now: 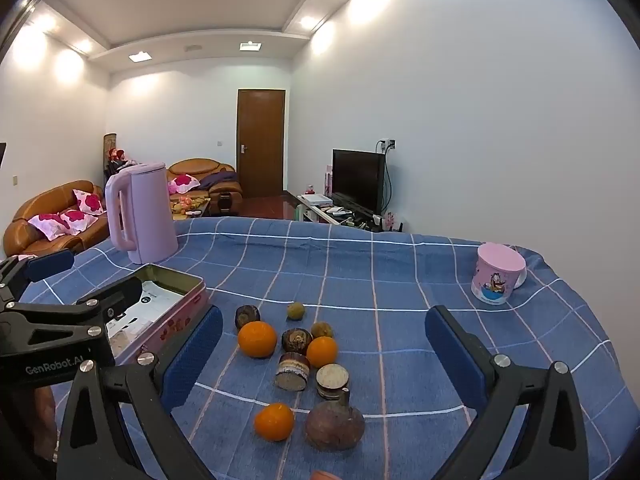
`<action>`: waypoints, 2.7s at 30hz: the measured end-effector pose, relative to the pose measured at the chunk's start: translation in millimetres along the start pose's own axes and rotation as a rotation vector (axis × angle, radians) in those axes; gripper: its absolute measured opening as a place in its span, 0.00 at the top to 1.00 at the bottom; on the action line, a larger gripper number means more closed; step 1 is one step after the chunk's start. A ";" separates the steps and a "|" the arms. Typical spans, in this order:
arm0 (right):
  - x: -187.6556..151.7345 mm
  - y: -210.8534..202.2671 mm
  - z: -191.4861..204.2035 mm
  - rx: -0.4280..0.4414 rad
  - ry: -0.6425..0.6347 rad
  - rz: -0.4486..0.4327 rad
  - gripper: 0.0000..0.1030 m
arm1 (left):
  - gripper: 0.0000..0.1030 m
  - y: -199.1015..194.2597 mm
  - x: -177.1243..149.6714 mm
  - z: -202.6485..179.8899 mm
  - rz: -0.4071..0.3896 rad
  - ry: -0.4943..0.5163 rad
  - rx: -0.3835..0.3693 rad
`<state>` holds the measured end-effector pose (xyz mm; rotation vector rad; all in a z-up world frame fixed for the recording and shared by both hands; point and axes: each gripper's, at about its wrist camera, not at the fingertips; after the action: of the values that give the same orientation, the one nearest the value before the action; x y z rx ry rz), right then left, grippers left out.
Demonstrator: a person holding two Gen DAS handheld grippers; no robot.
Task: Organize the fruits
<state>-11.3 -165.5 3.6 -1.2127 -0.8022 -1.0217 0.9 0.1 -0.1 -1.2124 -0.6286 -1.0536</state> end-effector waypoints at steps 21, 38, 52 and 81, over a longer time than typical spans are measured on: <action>-3.7 -3.3 3.0 0.001 0.004 0.010 0.01 | 0.00 -3.5 -2.6 -1.4 -0.012 0.001 0.004; -5.3 -2.1 2.5 0.009 0.009 0.018 0.01 | 0.00 -5.4 -4.0 3.0 -0.010 -0.008 0.006; -7.0 -1.9 3.7 0.011 0.008 0.019 0.01 | 0.00 -4.2 -5.4 3.1 -0.009 -0.010 0.008; -11.6 -1.2 7.6 0.013 0.008 0.026 0.01 | 0.00 -3.9 -6.0 3.7 -0.008 -0.011 0.006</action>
<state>-16.4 -155.9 -5.1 -1.2044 -0.7842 -0.9974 -4.6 5.5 -2.5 -1.2121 -0.6451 -1.0511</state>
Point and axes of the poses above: each gripper's, at about its wrist camera, not at the fingertips, and y roughly the way its jaws point, z to its left, x to its top, and after that the axes turned 15 degrees about y, right-handed
